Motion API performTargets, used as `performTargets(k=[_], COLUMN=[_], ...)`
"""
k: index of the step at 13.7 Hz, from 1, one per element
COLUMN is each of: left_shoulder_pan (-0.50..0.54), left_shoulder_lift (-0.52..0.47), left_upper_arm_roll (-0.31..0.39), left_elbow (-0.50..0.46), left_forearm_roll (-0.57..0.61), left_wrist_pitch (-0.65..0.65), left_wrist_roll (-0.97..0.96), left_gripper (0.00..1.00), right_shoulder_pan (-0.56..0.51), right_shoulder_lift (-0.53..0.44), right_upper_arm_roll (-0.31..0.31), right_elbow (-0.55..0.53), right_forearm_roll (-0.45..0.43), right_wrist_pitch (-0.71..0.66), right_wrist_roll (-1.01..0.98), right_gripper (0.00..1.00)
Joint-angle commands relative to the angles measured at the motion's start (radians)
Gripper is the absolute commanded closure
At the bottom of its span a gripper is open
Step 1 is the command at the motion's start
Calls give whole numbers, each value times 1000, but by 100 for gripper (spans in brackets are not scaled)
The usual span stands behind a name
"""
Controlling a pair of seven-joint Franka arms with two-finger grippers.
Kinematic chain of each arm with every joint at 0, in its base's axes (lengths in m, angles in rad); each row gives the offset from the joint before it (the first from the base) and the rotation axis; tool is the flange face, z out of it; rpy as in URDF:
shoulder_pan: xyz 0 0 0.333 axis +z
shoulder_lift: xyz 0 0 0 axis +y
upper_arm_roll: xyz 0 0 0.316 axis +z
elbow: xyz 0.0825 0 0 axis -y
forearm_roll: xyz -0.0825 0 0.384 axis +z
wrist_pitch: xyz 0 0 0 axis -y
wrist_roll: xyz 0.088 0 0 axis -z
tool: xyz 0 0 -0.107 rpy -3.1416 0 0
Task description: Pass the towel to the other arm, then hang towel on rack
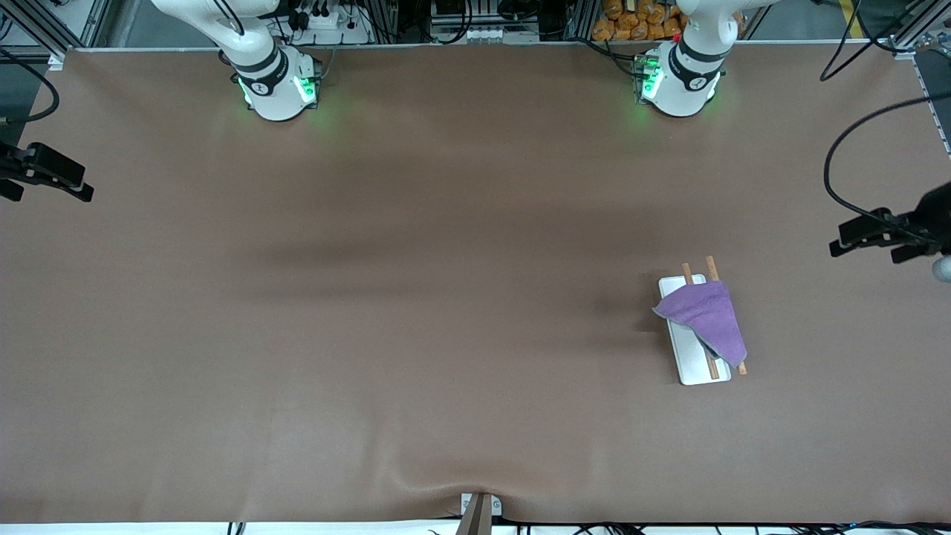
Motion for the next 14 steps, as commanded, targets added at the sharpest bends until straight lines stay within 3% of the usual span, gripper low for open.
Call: performTargets(k=[1, 10, 12, 14], left_shoulder_pan=[4, -7, -109, -145], left_shoulder_lift=[-31, -112, -135, -149], left_upper_arm_roll=[-21, -18, 37, 71], left_elbow=[-19, -2, -19, -37], left_forearm_roll=[22, 52, 116, 123], left_wrist_pitch=[-13, -80, -94, -101], left_wrist_roll=[-69, -70, -83, -86], left_gripper=[0, 0, 0, 0], right_shoulder_pan=[-22, -30, -30, -33], right_shoulder_lift=[-21, -13, -13, -11], right_upper_arm_roll=[18, 22, 22, 21], right_elbow=[-9, 21, 23, 29], right_forearm_roll=[-15, 2, 1, 4], right_wrist_pitch=[6, -58, -56, -53], right_wrist_roll=[3, 15, 15, 15], right_gripper=[0, 0, 0, 0])
